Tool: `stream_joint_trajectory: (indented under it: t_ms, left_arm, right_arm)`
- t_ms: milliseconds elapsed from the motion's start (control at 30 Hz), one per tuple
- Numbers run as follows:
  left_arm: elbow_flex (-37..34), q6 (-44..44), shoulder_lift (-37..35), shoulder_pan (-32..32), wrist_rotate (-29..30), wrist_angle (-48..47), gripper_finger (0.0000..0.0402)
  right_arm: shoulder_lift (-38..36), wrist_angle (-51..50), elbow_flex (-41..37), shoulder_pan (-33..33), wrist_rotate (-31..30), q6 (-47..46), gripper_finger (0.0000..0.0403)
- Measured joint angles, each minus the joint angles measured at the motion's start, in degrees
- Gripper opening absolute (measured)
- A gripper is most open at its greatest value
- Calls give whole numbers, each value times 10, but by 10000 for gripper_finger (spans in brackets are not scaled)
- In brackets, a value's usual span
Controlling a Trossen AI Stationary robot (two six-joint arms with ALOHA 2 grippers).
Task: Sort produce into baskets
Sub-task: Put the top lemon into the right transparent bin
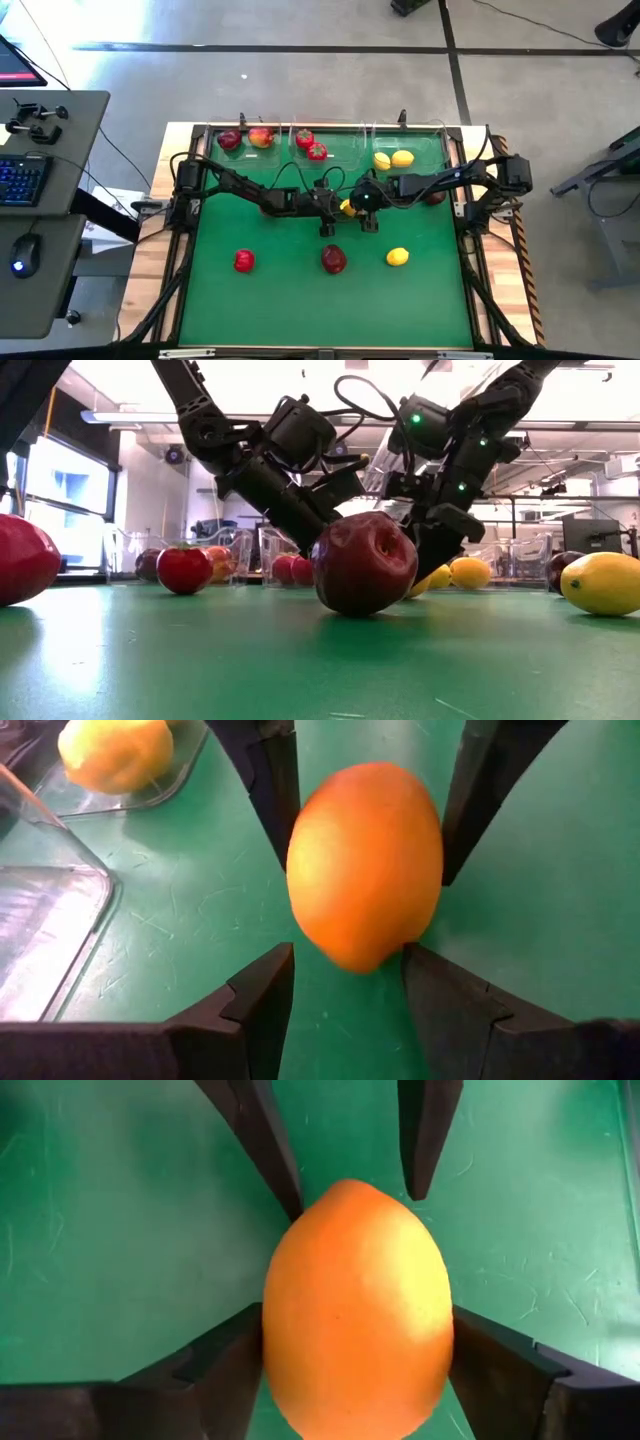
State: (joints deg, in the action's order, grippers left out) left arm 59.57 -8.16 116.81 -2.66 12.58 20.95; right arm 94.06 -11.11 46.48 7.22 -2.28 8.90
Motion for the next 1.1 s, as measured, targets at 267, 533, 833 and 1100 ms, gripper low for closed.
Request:
stream_joint_trajectory:
  t_ms: [267,533,833,1100]
  left_arm:
    - [0,0,0,2,24,-4,172]
    - [-1,4,-33,4,143,-80,172]
    - [-38,26,-99,5,142,-71,173]
    - [-117,32,-125,4,120,39,172]
  right_arm:
    - [0,2,0,0,-1,-13,221]
    - [-8,-3,0,-2,-17,-27,219]
    - [-129,-66,0,-1,-112,-46,219]
    - [-258,-79,9,59,-217,-165,220]
